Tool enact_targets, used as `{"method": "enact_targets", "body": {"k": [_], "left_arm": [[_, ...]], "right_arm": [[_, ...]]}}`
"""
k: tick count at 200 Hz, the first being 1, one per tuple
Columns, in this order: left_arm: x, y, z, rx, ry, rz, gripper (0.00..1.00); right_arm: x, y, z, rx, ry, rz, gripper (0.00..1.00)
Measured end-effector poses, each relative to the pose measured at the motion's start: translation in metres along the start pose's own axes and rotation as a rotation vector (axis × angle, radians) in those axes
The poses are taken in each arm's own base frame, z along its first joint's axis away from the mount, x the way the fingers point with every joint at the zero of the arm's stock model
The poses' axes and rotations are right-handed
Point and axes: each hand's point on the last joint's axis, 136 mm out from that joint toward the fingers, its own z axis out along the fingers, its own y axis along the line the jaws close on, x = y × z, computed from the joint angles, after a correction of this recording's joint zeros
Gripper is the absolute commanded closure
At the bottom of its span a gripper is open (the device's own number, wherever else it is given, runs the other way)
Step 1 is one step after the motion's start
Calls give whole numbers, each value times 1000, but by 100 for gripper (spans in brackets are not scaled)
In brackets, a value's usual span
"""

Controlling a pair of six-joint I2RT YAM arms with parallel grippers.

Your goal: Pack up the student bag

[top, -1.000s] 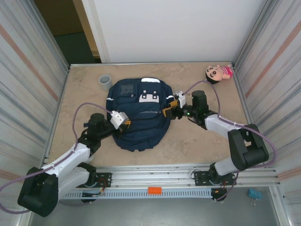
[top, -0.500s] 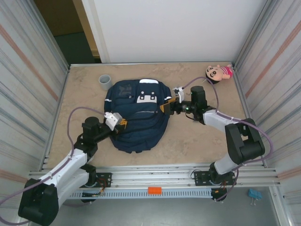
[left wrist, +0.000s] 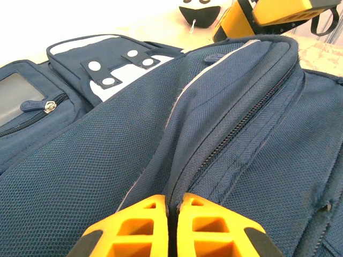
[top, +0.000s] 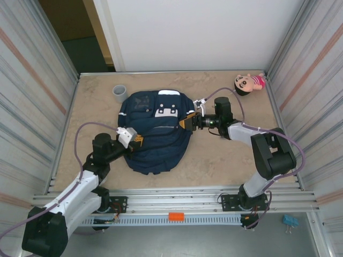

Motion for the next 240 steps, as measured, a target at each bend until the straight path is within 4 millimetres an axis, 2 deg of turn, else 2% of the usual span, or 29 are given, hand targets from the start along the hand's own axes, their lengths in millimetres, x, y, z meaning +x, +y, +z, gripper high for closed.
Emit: {"method": "enact_targets", "body": {"k": [62, 83, 115, 152, 163, 168, 174, 180, 219, 240], "left_arm": [[0, 0, 0, 5, -1, -9, 100], [0, 0, 0, 2, 0, -13, 100], [0, 1, 0, 1, 0, -16, 100], [3, 0, 2, 7, 10, -23, 100], [3, 0, 2, 10, 10, -23, 100], [3, 0, 2, 11, 9, -23, 100], [3, 0, 2, 11, 8, -22, 100], [3, 0, 2, 12, 8, -22, 100], [3, 0, 2, 13, 8, -22, 100], [3, 0, 2, 13, 8, -22, 100]], "right_arm": [[13, 20, 15, -60, 54, -67, 31], [19, 24, 17, -63, 81, -85, 38], [21, 29, 11, -50, 100, -106, 57], [17, 50, 4, -92, 100, -144, 63], [18, 53, 4, -101, 104, -144, 60], [18, 53, 4, -100, 105, -142, 54], [19, 52, 4, -96, 107, -137, 40], [19, 51, 3, -91, 107, -140, 35], [12, 37, 0, -40, 87, -144, 28], [10, 31, 6, -33, 84, -153, 27]]}}
